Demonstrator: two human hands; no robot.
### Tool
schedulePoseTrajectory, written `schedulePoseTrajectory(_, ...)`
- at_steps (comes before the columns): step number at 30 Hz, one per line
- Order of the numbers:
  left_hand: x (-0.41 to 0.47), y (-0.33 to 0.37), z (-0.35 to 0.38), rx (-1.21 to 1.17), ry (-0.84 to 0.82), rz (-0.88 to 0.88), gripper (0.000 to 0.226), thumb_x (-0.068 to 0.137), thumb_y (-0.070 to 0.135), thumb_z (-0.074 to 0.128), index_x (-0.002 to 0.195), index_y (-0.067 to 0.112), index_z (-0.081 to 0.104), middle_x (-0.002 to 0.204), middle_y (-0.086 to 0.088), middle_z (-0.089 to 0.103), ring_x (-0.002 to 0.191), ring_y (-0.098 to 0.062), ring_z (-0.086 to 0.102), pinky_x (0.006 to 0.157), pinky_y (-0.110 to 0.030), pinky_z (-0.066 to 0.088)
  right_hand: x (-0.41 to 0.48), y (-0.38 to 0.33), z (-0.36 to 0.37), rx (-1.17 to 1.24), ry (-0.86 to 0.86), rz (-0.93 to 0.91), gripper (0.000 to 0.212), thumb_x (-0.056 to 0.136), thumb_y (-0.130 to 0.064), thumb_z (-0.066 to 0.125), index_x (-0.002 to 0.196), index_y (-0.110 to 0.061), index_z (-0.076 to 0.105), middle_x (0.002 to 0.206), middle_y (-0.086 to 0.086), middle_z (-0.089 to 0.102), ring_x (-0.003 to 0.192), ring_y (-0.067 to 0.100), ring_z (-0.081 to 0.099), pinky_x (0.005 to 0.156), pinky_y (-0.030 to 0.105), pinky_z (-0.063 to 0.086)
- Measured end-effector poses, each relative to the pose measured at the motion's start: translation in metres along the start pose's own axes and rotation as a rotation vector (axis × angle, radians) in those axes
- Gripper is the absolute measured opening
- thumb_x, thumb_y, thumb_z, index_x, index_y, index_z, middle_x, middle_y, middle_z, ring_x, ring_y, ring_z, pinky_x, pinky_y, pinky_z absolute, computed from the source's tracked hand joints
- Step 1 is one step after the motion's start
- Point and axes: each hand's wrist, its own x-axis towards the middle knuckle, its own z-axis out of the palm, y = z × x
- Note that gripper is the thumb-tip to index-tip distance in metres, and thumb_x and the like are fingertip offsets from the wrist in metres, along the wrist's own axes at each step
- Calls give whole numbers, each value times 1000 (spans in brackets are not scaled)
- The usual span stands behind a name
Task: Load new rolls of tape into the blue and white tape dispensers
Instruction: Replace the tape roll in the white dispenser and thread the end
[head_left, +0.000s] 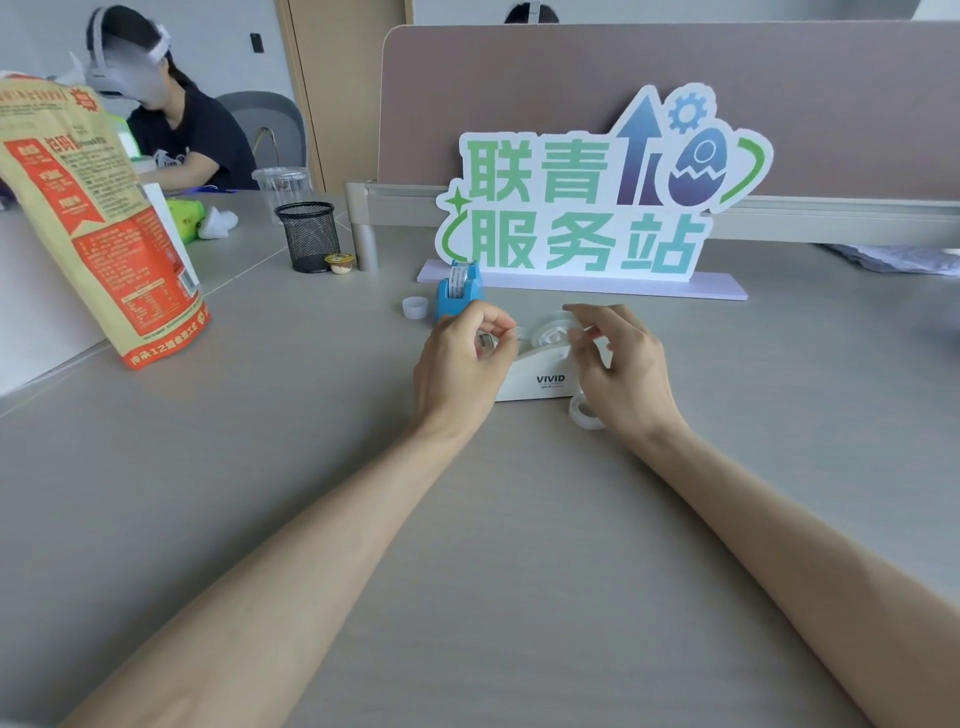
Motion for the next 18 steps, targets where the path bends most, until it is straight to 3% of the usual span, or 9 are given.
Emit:
schedulePoseTrajectory(4,-2,3,-1,23,4,-6,5,83,22,65,87,24,66,63,21,52,66,1,47,69,-29,44,0,1,0,-6,-31,26,34,92,-3,51,121,-12,66,111,5,65,97,17,62,83,23,43)
schedulePoseTrajectory(8,-4,3,-1,75,-21,21,7,85,24,63,91,26,64,81,19,61,80,-4,53,75,-29,48,0,-2,0,24,-21,45,33,94,-10,52,124,-15,64,113,2,62,98,14,60,82,17,37)
schedulePoseTrajectory(13,-5,3,-1,138,-13,24,6,86,26,62,92,26,63,85,20,62,82,-3,49,70,-27,44,-3,-6,-3,20,14,-17,31,89,-8,56,118,-14,68,112,-2,59,87,-5,53,78,5,37)
schedulePoseTrajectory(18,-4,3,-1,164,-15,26,6,86,26,61,92,27,63,87,20,63,82,-3,46,69,-27,43,-4,-9,-1,19,6,2,26,88,-9,58,108,-14,73,108,0,64,93,10,62,82,22,47)
